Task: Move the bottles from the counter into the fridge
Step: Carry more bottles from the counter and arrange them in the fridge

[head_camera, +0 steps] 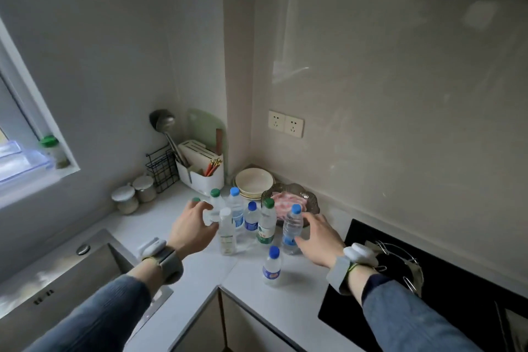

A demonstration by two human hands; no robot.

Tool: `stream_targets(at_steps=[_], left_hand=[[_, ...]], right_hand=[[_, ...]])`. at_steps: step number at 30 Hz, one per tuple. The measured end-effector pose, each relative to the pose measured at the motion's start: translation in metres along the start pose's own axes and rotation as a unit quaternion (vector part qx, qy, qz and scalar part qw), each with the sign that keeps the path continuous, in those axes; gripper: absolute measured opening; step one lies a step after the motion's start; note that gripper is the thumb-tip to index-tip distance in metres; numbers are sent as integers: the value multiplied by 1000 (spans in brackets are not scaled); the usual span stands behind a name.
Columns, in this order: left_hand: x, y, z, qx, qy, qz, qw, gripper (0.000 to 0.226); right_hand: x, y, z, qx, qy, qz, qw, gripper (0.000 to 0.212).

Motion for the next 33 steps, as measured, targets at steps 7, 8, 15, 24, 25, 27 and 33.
stream_targets(at_steps=[7, 8, 15, 24, 25, 27, 33], left_hand=[[-53, 5, -86, -72, -3, -80, 994, 66], [-58, 2, -93, -87, -4, -86, 992, 67], [-83, -23, -119, -99, -34, -95, 990, 45], [-101, 0, -83, -15, -28, -18, 999, 22], [-104, 1, -74, -16, -24, -11, 1000, 24], [-104, 7, -60, -19, -21, 5, 1000, 27], [-83, 17, -28, -37, -46, 45, 997, 27]], right_hand=[[-24, -13, -76, 11, -19, 45, 999, 71], [-23, -17, -84, 6, -24, 54, 998, 73], [-7, -29, -121, -39, -70, 106, 991, 80], [8, -34, -133, 27, -114, 63, 991, 38], [11, -39, -130, 37, -121, 59, 990, 26], [20, -42, -127, 58, -139, 38, 988, 12], [45, -46, -100, 84, -176, -21, 981, 9]])
Point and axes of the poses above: each hand's wrist, its own z-axis away from the middle knuckle, its own y-axis out of the back of the hand, x = y × z, the point moved 4 cm from there along -z, towards the middle knuckle, and after that the axes turned 8 degrees about -x, right-handed, at the moved point
